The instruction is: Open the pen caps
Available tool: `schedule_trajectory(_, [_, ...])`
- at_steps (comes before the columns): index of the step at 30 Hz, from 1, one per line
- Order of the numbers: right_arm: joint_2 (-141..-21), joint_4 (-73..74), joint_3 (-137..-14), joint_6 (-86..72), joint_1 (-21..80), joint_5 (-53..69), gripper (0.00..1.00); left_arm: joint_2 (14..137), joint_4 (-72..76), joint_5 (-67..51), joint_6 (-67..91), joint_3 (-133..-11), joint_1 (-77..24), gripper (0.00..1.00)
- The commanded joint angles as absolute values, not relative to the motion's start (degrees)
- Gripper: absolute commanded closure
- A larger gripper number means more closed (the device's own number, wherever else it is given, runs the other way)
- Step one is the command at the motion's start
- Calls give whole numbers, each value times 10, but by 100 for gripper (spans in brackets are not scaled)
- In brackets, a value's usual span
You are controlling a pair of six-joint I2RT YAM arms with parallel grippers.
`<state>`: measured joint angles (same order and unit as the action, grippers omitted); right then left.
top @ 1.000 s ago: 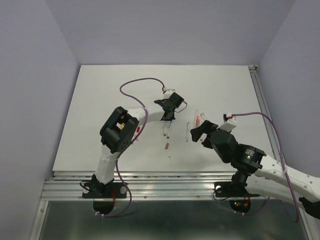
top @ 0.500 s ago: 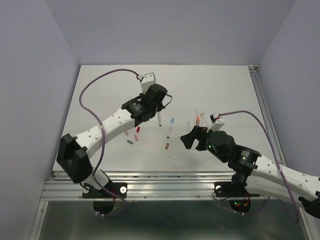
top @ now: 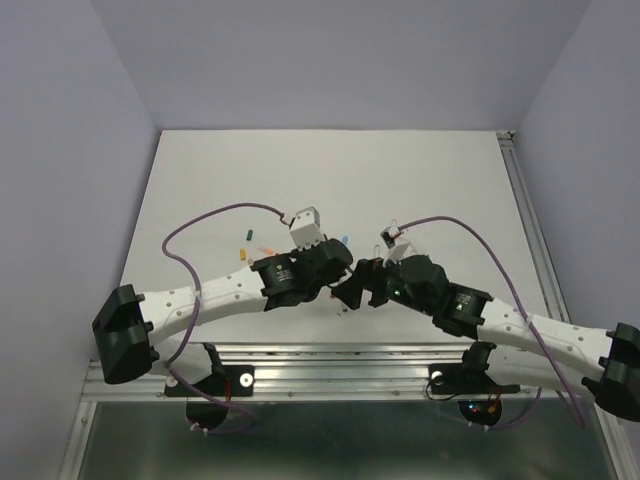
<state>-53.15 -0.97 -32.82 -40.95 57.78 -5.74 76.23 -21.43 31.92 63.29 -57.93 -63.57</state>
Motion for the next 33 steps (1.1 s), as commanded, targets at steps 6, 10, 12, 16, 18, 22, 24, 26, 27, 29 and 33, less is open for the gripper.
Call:
schedule_trajectory(6, [-585,-40,-351,-432,580,-26,1,719,-204,374,725,-571,-655,100])
schedule_trajectory(10, [-589,-16,-362,-433,579,-36,2,722,-217,388,737,-578,-656,100])
schedule_trajectory(12, [-578,13,-362,-439,579,-61,2,722,-227,395,738,-580,-656,100])
schedule_trajectory(16, [-550,80,-370,-462,580,-138,1,720,-223,396,722,-582,-656,100])
schedule_trajectory(18, [-540,110,-380,-475,579,-178,1,719,-216,391,688,-584,-655,100])
schedule_trajectory(22, [-526,191,-392,-475,579,-242,0,719,-214,376,653,-589,-653,86])
schedule_trajectory(24, [-532,237,-393,-489,580,-284,0,717,-208,360,647,-581,-650,70])
schedule_trajectory(26, [-549,287,-400,-523,579,-305,0,715,-200,343,633,-571,-646,47])
schedule_trajectory(27, [-555,299,-403,-532,580,-319,0,713,-196,338,628,-568,-645,40])
schedule_trajectory(29, [-578,318,-410,-539,579,-332,0,712,-192,324,611,-565,-643,9])
schedule_trajectory(33, [-613,327,-412,-543,567,-345,2,705,-180,308,577,-567,-640,1])
